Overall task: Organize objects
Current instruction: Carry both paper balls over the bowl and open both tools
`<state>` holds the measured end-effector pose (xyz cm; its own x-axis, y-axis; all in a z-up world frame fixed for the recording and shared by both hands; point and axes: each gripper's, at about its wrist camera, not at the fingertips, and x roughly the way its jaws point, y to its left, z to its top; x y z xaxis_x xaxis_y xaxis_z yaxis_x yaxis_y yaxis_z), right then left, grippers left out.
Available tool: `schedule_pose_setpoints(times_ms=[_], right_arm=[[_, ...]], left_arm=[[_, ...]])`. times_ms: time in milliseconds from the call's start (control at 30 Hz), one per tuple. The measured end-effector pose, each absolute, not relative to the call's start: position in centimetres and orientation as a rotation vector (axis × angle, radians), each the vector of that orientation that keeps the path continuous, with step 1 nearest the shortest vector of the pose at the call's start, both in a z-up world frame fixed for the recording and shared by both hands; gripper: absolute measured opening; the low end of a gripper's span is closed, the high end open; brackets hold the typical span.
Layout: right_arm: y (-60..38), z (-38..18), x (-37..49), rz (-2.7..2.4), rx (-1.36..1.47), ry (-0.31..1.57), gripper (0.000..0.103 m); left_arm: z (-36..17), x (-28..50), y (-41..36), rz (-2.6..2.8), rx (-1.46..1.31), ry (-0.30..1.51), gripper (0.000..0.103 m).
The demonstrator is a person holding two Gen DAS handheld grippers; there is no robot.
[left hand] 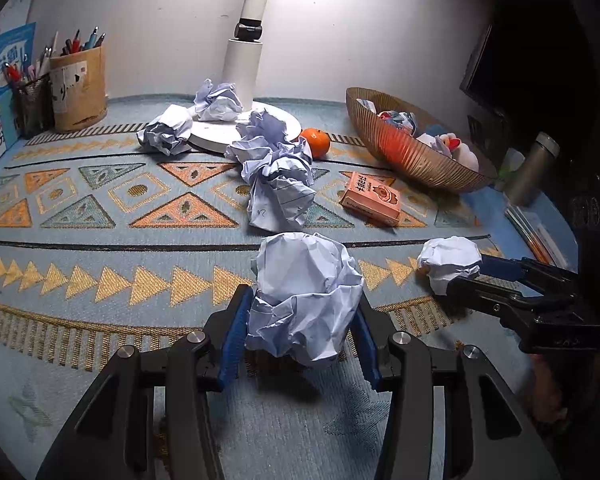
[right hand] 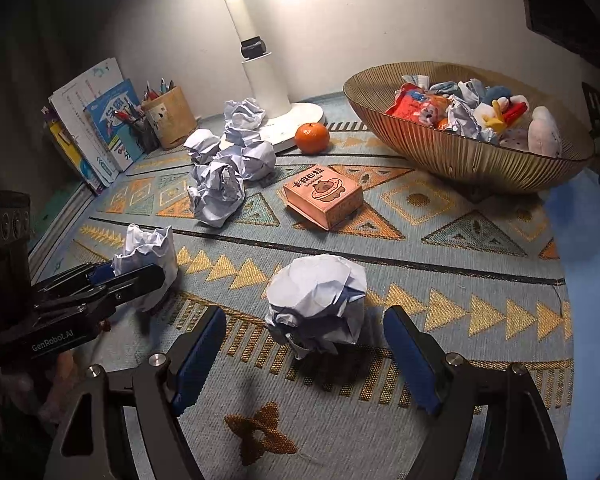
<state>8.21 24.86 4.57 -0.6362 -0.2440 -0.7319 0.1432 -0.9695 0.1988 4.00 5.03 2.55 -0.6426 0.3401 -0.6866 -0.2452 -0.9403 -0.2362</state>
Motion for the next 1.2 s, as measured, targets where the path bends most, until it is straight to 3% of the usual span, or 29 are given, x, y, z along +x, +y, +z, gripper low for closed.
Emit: schedule_pose_setpoints(times_ms=[33, 133, 267, 367, 500, 700, 833, 1000, 1067, 1100, 1133, 1200], right_arm=[[24.9, 4.6, 8.2, -2.681, 1.22, -0.172, 0.08], [25.1, 4.3, 7.8, -2.698, 1.238, -0.178, 0.062], [24.5, 4.4, 7.8, -2.707, 1.23, -0.136, 0.048], [24.1, 4.5, 7.7, -2.715, 1.219, -0.119, 0.044], [24.6, 6.1, 8.8, -2.723, 1.147, -0.156, 0.043], [28.3, 13.3, 9.3, -2.899, 0.914, -0.22, 0.044], [32.9, 16.5, 7.2, -3.032, 0.843, -0.377, 0.044], [38.2, 16.5, 3.1, -3.039, 0.9, -0.693, 0.044], [39.0, 16.2, 1.4, -2.999, 0.913, -0.756, 0.045], [39.1, 16.2, 0.7, -2.996, 0.914, -0.755, 0.045], [39.1, 16.2, -0.2, -2.987, 0.927, -0.734, 0.046], [39.0, 15.5, -1.7, -2.972, 1.003, -0.718, 0.049]], left_arm=[[2.5, 4.0, 5.0, 2.581, -1.114, -0.177, 0.045], [2.5, 4.0, 4.9, 2.583, -1.114, -0.179, 0.045], [2.5, 4.0, 5.0, 2.584, -1.116, -0.168, 0.045], [2.7, 4.2, 5.3, 2.594, -1.108, -0.154, 0.045], [4.4, 4.5, 6.6, 2.569, -1.089, -0.146, 0.045], [11.1, 1.0, 11.0, 2.537, -0.911, -0.154, 0.045], [12.7, -4.1, 14.3, 2.528, -0.896, -0.134, 0.045], [11.8, -9.3, 17.5, 2.483, -0.938, -0.176, 0.045], [11.5, -10.4, 18.6, 2.479, -0.932, -0.159, 0.048], [11.4, -10.8, 19.0, 2.487, -0.916, -0.15, 0.055], [11.1, -11.2, 19.4, 2.491, -0.921, -0.141, 0.076], [10.4, -11.8, 19.5, 2.5, -0.939, -0.164, 0.093]])
